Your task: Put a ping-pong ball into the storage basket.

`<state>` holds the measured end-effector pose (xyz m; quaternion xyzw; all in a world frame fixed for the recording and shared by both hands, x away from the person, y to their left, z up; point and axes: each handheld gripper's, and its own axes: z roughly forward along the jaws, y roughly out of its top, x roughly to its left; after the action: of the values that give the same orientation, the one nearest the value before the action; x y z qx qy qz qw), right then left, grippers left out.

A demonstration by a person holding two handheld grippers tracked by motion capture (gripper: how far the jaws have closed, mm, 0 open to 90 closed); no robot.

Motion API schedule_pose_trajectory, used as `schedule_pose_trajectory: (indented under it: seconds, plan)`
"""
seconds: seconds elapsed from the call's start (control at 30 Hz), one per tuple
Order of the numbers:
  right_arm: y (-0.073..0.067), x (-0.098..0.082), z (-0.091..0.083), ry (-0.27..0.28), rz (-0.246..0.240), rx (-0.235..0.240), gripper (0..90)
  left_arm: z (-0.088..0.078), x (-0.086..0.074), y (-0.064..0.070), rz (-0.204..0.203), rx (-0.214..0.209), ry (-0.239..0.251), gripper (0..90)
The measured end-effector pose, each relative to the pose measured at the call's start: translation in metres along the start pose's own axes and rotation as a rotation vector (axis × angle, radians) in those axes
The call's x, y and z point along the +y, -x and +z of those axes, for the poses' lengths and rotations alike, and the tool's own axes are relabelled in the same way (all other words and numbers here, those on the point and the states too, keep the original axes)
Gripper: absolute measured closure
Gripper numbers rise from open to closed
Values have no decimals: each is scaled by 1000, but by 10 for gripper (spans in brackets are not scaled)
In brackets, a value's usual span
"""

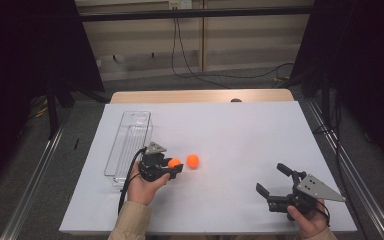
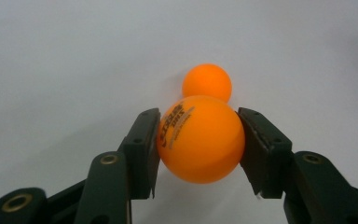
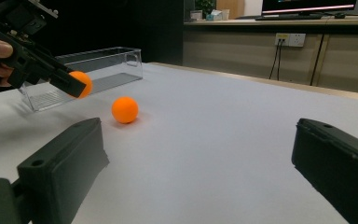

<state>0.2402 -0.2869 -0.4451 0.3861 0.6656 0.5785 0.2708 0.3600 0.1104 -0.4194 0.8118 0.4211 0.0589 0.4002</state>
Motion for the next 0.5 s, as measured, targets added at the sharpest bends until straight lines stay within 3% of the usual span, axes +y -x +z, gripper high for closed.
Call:
schedule_pose_trajectory:
  seconds: [0.5]
  plan:
    - [0, 0, 0, 2, 7, -2, 19, -7, 5, -4, -8, 12, -9, 509]
